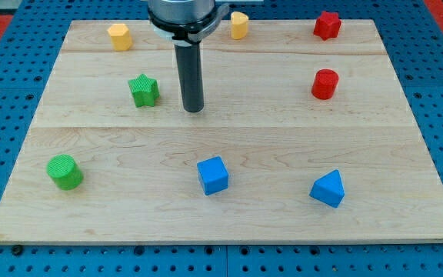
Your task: Slide green star towards the center left
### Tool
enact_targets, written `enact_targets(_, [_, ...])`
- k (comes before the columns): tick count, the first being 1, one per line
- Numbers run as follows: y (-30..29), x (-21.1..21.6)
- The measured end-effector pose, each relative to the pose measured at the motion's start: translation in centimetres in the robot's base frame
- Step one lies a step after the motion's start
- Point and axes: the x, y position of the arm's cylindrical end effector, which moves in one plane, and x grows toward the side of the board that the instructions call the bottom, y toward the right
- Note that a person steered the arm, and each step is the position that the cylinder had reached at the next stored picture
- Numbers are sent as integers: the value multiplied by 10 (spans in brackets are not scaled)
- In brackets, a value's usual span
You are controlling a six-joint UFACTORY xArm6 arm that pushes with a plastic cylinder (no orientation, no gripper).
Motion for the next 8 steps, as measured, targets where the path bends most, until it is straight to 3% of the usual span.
enact_targets(1, [-18, -47])
enact_targets(2, [-46, -58])
enact_targets(4, [-57, -17])
enact_targets(8, [-144, -20])
